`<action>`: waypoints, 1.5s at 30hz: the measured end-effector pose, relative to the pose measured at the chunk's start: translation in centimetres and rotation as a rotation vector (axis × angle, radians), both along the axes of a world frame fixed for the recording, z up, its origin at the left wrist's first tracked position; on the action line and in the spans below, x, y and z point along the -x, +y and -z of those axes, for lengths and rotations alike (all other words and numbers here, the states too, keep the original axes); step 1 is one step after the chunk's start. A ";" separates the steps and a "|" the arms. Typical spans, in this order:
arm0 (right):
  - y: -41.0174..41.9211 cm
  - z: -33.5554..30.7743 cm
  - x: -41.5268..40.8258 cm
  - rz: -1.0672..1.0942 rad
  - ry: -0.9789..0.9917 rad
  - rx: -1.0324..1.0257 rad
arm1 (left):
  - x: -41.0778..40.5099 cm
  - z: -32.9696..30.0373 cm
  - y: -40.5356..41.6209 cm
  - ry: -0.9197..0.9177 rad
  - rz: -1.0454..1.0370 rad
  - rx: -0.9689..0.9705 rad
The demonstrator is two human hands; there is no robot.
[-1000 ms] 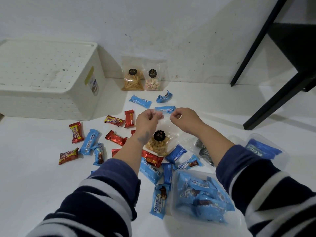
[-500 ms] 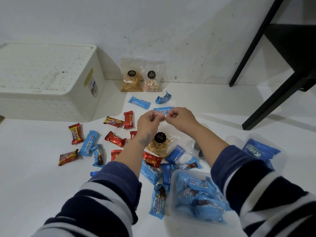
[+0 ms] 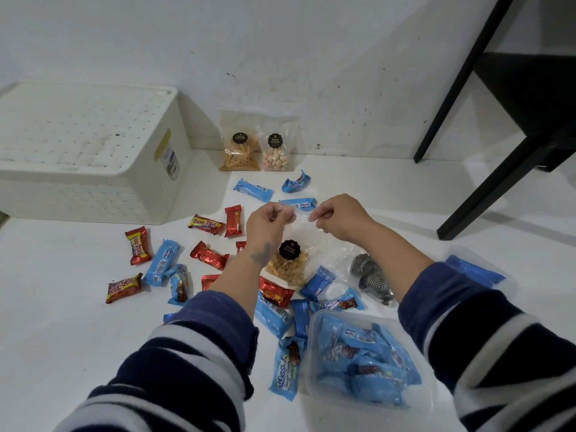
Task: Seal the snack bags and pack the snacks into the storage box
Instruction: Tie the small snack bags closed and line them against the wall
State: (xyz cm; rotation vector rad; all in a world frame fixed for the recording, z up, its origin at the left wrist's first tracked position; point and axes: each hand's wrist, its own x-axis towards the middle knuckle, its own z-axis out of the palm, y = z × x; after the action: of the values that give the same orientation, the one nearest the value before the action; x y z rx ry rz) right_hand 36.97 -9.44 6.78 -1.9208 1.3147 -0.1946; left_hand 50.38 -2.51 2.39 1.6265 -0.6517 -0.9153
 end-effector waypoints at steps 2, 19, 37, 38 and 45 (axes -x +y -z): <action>0.2 0.2 -0.2 0.053 0.006 0.031 | 0.0 0.0 0.1 -0.004 -0.003 -0.010; 2.8 0.0 -0.3 0.068 -0.126 0.078 | 1.9 -1.1 0.8 -0.187 -0.020 -0.125; 0.9 1.4 -0.5 0.159 -0.168 0.018 | 0.5 3.6 5.1 -0.583 0.318 -0.219; 1.3 1.6 -0.5 0.171 -0.206 0.015 | 0.5 4.1 5.2 -0.567 0.338 -0.224; 3.4 4.2 -0.3 0.103 -0.297 0.035 | 0.7 4.7 4.9 -0.607 0.203 -0.179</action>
State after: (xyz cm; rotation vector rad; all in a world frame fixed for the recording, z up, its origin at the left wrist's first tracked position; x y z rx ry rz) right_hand 37.28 -6.00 2.58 -1.7736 1.2154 -0.5365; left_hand 49.69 2.38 -2.30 2.0456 -1.1944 -0.6246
